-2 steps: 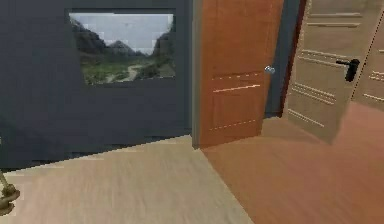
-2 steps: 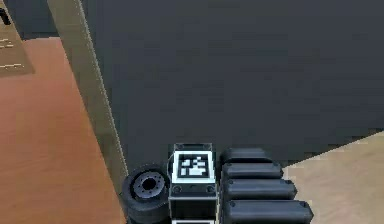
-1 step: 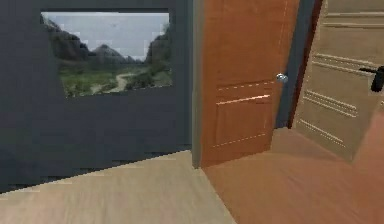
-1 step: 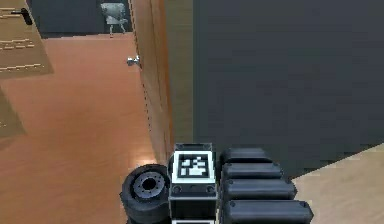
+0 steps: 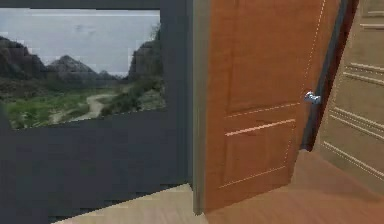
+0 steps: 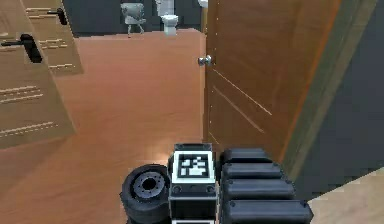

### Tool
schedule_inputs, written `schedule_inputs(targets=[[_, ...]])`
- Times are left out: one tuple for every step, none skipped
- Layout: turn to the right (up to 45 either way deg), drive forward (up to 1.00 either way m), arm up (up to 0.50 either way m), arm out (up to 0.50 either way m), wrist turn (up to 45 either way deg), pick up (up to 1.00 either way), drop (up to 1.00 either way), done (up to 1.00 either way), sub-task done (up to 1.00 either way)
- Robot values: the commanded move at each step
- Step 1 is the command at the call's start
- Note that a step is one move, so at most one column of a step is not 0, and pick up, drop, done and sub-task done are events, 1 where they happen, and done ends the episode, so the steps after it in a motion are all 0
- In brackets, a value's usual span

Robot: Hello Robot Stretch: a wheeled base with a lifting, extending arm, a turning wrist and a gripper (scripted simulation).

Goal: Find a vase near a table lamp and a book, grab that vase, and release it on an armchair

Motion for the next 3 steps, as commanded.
schedule_inputs(targets=[[45.0,0.0,0.0,0.0,0.0,0.0,0.0,0.0,0.0],[27.0,0.0,0.0,0.0,0.0,0.0,0.0,0.0,0.0],[0.0,1.0,0.0,0.0,0.0,0.0,0.0,0.0,0.0]])
